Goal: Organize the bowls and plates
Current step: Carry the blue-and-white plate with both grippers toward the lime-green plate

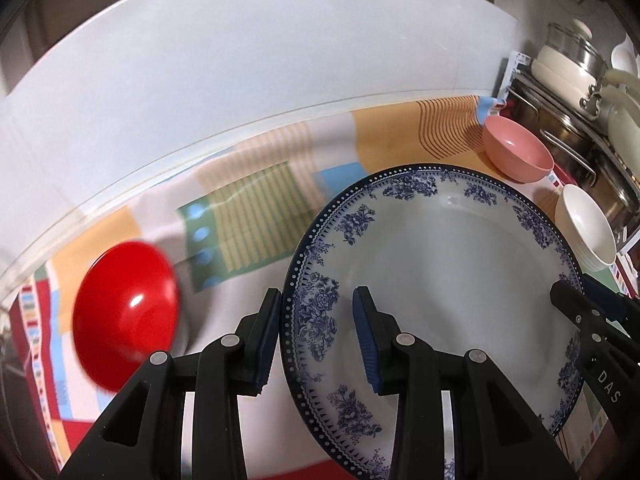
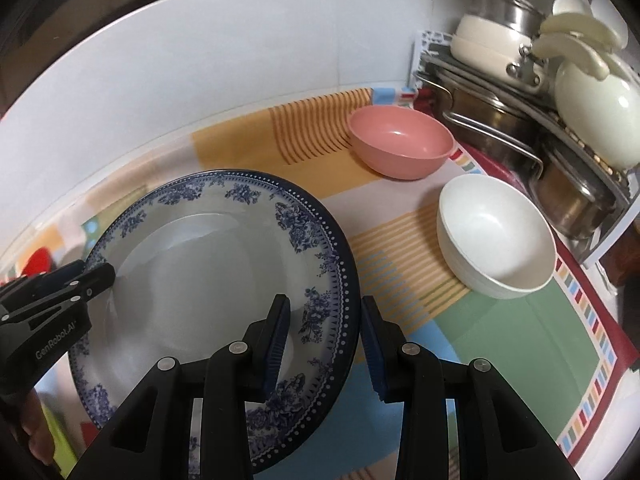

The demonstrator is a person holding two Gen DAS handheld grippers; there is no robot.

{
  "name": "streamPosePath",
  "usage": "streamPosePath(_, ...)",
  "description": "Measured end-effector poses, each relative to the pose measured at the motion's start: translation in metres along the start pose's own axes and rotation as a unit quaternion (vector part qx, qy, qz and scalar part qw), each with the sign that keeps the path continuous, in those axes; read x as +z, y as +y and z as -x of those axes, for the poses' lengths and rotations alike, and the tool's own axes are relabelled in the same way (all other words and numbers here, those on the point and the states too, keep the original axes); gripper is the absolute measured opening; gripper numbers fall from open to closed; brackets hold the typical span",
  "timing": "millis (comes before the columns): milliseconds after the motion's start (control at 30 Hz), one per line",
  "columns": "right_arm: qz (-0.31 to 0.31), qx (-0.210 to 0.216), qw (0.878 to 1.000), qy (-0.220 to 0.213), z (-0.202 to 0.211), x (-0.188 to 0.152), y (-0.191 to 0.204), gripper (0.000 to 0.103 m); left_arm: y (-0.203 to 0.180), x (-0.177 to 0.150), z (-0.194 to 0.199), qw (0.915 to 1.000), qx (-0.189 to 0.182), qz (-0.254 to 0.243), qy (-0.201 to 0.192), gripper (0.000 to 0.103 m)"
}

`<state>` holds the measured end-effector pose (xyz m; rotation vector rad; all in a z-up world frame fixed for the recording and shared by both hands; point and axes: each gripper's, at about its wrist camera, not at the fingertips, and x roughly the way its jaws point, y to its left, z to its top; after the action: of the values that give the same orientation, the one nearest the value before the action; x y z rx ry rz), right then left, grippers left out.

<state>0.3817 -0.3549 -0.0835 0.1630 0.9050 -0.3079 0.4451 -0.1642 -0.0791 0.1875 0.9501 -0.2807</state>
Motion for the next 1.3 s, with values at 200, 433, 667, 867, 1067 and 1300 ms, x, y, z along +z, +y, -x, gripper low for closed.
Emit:
streamPosePath(200,0.024,0.022,0.999,-0.011,0.025,-0.011,0.014,0.037,0.018,-0.023,0.032,0.9993,0.019,0.03,-0.012,0.036)
streamPosePath(433,0.048,0.043,0.998,-0.023,0.052,-0.025,0.031,0.037,0.038,-0.048,0.064,0.9973,0.036,0.06,-0.023,0.036)
streamPosePath(667,0.071,0.065,0.995,-0.028,0.072,-0.041,0.054,0.037,0.063,-0.075,0.09,0.9942,0.049,0.092,-0.025,0.036)
streamPosePath(867,0.09,0.082,0.992,-0.029,0.089,-0.057,0.081,0.037,0.09,-0.106,0.111,0.9915,0.064,0.111,-0.02,0.036)
streamPosePath(1067,0.107,0.099,0.989,-0.026,0.105,-0.078,0.11,0.037,0.117,-0.132,0.129,0.9891,0.078,0.124,-0.017,0.036)
streamPosePath(1300,0.124,0.112,0.986,-0.022,0.12,-0.099,0.14,0.037,0.146,-0.158,0.144,0.9862,0.088,0.14,-0.011,0.036)
